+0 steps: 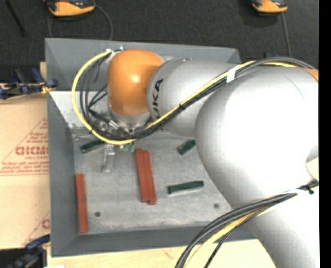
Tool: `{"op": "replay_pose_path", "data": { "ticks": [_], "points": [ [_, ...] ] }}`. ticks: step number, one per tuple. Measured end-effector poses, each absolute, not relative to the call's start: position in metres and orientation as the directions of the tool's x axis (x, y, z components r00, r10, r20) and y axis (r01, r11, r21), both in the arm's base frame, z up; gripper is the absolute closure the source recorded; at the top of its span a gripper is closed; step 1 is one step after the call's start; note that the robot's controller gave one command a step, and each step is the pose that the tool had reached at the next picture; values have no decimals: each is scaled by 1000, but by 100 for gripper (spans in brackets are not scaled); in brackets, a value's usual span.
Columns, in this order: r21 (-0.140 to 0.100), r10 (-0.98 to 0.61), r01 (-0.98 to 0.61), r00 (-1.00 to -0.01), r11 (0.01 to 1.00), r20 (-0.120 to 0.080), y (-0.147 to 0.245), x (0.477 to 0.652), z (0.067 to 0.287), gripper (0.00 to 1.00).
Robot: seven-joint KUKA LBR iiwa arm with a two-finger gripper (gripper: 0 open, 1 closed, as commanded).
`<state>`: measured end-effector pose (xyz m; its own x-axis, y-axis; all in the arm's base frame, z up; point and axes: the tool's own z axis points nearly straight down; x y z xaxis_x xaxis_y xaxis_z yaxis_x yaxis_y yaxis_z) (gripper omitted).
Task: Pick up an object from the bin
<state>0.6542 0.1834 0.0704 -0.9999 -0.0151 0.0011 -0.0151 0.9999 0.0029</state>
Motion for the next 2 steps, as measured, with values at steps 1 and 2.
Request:
{"op": "replay_pose_path", "data": {
  "ticks": [1, 2],
  "points": [
    [3, -10, -10, -1000, 1000, 1, 183, 654, 71, 0],
    [2, -8, -8, -1000, 1000, -3, 182, 656, 72, 100]
  ]
}}
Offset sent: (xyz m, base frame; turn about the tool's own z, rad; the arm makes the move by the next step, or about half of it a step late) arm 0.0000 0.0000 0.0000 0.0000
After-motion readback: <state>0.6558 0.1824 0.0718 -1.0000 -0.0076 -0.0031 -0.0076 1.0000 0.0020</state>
